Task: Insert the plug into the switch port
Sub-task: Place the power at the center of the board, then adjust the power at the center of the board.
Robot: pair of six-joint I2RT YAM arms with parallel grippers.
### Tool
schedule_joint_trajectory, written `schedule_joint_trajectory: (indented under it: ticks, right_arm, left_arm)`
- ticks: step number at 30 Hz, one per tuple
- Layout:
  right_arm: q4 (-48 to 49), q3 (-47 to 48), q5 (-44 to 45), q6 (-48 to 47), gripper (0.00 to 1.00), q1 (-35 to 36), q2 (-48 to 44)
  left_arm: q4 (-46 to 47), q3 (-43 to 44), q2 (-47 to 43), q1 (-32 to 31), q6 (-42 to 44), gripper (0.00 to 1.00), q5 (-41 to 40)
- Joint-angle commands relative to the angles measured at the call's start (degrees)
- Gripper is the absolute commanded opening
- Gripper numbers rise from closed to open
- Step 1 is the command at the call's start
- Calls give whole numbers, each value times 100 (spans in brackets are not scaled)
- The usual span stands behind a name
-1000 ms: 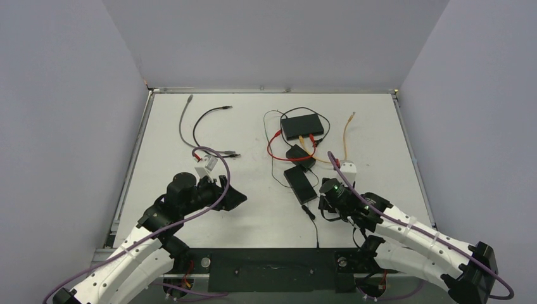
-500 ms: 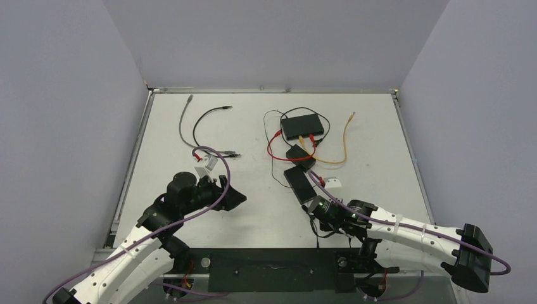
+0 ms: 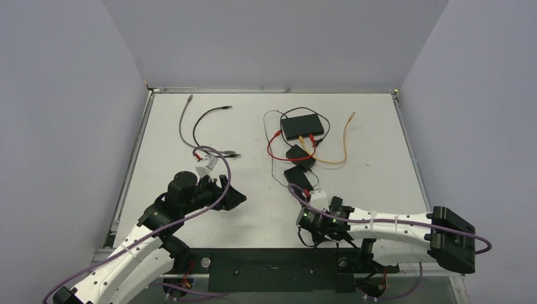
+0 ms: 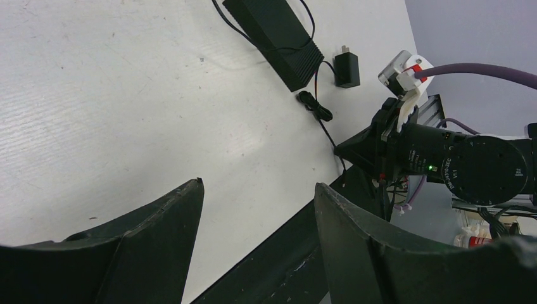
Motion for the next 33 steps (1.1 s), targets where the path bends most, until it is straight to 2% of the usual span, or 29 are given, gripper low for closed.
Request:
schedule_joint_trajectory:
  ticks: [1, 7, 18, 27, 33]
  right_arm:
    - [823, 146, -298, -23, 0, 204, 502]
    - [1596, 628, -441, -225, 0, 265, 1300]
    - [2345, 1748, 124, -554, 0, 131, 2849]
    - [3098, 1909, 249, -783, 0, -643, 3299]
    - [3207, 2307, 66, -1322, 0, -753, 3344]
  left_arm:
    - [43, 300, -15, 34, 129, 62, 11]
    - [7, 315, -38, 34, 135, 62, -19]
    - [-137, 343, -128, 50, 108, 62, -193]
    - [-267, 334, -269, 51, 84, 62, -458]
    - [-327, 395, -315, 56, 79, 62, -744]
